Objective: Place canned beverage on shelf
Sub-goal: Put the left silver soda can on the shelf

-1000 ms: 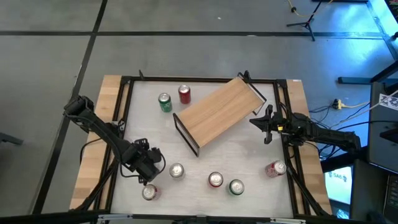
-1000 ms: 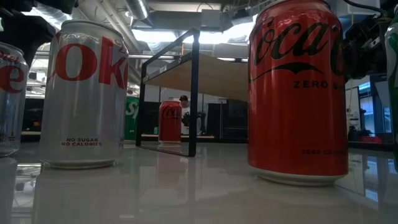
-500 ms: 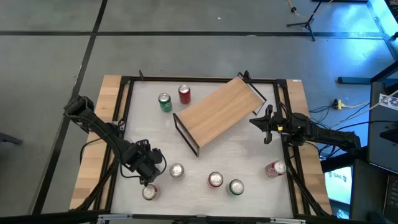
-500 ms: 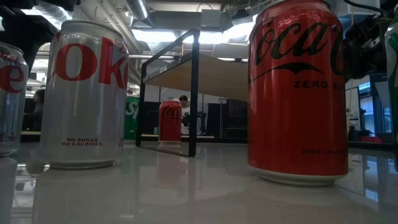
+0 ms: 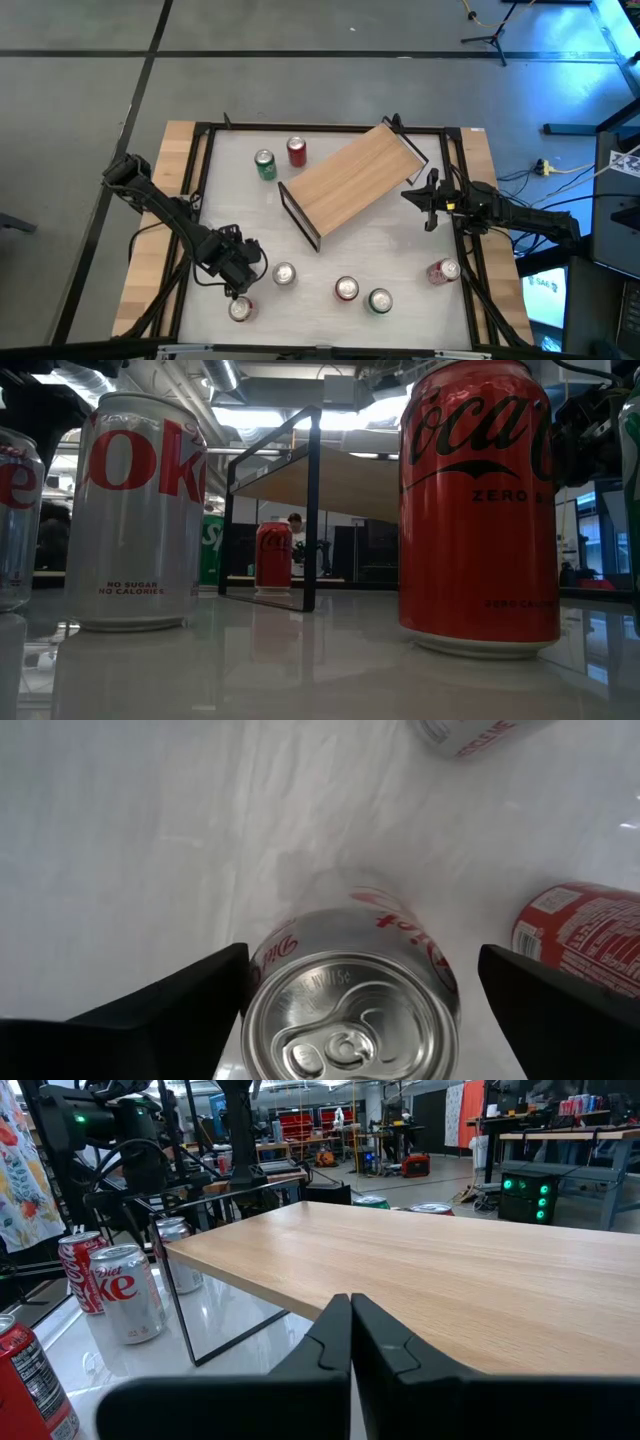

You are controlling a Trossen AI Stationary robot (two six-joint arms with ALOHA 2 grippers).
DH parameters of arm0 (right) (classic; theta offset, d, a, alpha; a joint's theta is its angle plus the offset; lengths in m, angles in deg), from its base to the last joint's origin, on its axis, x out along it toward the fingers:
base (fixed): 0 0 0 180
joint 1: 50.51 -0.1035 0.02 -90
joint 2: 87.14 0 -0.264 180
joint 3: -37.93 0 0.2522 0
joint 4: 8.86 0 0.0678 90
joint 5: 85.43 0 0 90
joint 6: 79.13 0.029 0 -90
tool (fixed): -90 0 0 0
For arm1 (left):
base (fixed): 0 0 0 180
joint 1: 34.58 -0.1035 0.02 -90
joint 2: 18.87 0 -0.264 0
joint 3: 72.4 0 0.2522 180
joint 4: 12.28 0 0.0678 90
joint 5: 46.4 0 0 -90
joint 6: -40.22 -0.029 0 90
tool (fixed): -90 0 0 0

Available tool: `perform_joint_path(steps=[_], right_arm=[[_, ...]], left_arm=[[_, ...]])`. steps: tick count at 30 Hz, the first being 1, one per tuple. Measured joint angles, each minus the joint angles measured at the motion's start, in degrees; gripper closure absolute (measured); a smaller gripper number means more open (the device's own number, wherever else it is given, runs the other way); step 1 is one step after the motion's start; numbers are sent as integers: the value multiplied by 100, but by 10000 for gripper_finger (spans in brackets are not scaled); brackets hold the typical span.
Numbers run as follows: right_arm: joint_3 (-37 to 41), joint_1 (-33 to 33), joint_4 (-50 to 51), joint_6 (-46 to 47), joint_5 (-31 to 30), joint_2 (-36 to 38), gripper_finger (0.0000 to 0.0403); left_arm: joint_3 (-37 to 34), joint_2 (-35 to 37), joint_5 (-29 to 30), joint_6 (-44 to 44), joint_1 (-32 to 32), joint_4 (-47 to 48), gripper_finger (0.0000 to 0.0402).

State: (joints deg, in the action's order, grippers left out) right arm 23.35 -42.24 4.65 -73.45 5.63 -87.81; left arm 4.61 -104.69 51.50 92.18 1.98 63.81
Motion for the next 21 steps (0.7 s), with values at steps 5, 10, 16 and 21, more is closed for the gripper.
perform_joint_path(steps=[5,10,16,21], right_arm=[[0,0,0,0,0,0,402],[0,0,1,0,0,2,402],[0,-1,2,0,0,2,402],[0,-2,0,0,0,0,402]], left_arm=[[0,0,-113,0,-2,5,53],[0,1,-330,0,-22,42,78],[2,7,-337,0,-44,136,98],[2,7,-376,2,-145,144,110]])
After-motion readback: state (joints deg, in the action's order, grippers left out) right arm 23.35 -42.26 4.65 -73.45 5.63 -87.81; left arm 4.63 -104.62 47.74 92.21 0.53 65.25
